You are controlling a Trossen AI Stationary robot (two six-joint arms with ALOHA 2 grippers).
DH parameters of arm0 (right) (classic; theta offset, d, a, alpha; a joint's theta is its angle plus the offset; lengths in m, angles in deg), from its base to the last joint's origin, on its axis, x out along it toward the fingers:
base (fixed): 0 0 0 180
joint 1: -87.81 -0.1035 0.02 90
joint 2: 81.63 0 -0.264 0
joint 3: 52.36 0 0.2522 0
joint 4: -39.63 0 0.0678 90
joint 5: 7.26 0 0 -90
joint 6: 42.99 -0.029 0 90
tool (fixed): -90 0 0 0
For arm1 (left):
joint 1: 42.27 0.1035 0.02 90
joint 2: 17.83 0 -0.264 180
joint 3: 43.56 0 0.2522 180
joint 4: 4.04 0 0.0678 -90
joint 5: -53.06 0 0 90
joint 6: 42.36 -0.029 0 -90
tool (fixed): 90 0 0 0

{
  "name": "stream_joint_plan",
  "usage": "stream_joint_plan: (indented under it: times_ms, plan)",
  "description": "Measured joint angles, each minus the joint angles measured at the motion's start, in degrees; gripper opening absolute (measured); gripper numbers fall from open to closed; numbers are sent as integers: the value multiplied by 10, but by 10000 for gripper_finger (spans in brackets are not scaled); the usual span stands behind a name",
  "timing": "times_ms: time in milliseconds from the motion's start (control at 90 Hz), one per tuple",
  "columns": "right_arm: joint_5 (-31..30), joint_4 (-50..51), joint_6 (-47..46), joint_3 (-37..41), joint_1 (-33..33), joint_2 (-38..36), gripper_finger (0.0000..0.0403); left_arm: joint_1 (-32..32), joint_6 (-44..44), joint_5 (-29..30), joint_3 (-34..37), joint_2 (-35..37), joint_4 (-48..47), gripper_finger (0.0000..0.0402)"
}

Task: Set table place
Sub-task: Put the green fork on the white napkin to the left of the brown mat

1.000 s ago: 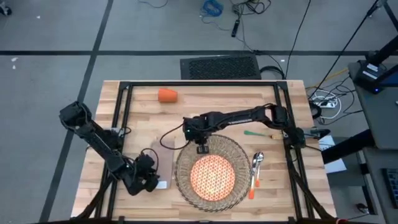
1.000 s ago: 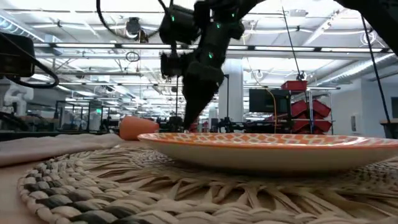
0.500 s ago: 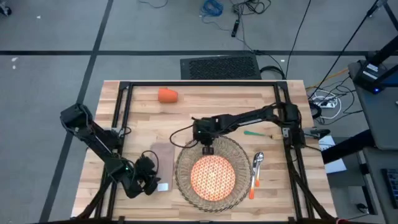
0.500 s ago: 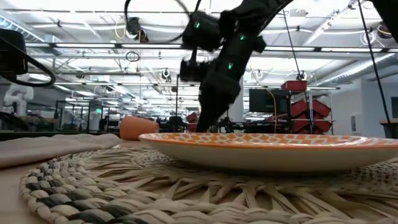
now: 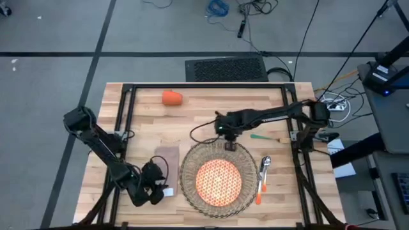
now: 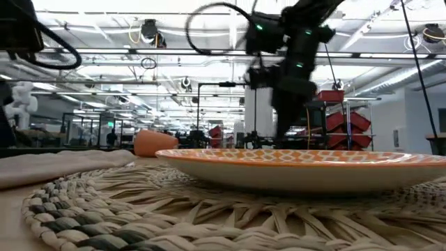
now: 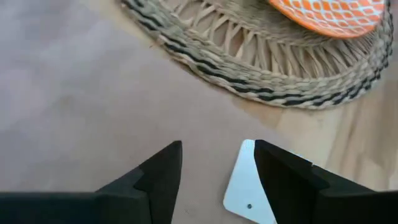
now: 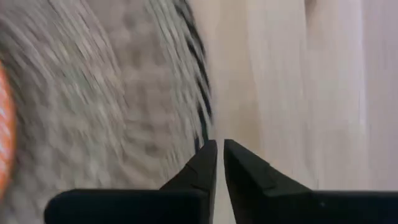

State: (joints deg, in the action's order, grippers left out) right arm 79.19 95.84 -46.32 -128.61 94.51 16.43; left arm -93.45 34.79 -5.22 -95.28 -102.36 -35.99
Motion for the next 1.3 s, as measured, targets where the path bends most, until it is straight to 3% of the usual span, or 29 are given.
stream_joint_plan:
  times_ms: [278,400,689,811,1300]
  plan:
    - [-55,104,-85,120,19,-123,18,5,-14,13,-3,0,-35,187]
    - [-52,148,-131,147,29,-167,24,13,-29,14,-3,1,-32,187]
    - [-35,218,-198,197,31,-203,144,22,-46,17,-3,1,-32,187]
    - [-35,212,-198,223,31,-203,172,22,-46,17,-3,1,-32,187]
    - [-21,179,-237,224,31,-201,145,22,-48,19,-3,1,-21,187]
